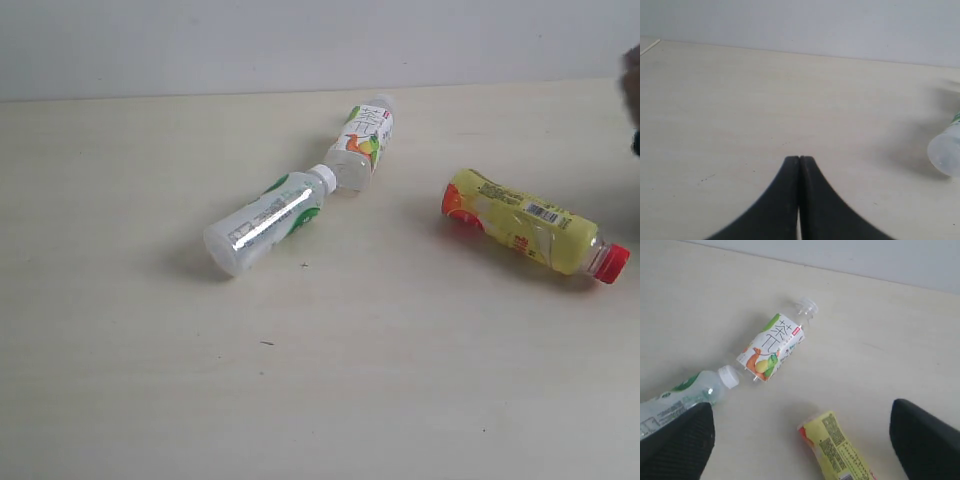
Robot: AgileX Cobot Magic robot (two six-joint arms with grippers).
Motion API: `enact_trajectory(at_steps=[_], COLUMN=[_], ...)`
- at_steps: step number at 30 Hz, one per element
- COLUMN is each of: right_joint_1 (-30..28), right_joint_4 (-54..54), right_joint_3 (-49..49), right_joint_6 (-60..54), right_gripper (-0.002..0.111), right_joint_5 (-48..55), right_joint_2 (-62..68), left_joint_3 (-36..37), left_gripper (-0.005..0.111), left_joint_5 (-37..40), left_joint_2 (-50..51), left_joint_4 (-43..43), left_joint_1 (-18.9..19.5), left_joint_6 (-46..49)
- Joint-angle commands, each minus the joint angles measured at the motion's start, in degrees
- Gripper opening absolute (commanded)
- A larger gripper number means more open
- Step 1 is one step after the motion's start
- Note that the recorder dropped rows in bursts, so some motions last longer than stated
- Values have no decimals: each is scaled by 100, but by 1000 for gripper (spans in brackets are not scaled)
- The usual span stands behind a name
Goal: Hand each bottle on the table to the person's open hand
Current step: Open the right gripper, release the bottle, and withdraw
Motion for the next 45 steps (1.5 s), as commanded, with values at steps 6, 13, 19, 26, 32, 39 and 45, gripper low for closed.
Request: enact_trajectory(at_steps=[6, 13, 19, 26, 32, 39, 45], right_joint_1=[18, 18, 18, 18, 18, 18, 18], right_joint_4=[17, 518, 1740, 3474, 3831, 4072, 4068], right_joint_3=[1471, 3019, 4985, 7374, 8780, 9647, 9811], right_joint_6=[-250, -250, -941, -2497, -3213, -3256, -3256], right_gripper=[80, 52, 35, 12, 0, 0, 0], right_joint_5=[-34, -1008, -2755, -4313, -5220, -6003, -6246], right_joint_2=[-1471, -2931, -4461, -5996, -6910, -7375, -7399], left_joint_3=[19, 19, 19, 19, 19, 19, 19], left_gripper=[0, 0, 0, 0, 0, 0, 0], left_joint_5=[-38, -38, -38, -38, -38, -38, -38], left_joint_2=[-33, -33, -33, -33, -33, -33, -33], left_joint_4=[10, 10, 10, 10, 10, 10, 10], left_joint_1=[-5, -5, -5, -5, -5, -5, -5], left_joint_6=[-3, -3, -3, -3, -3, -3, -3])
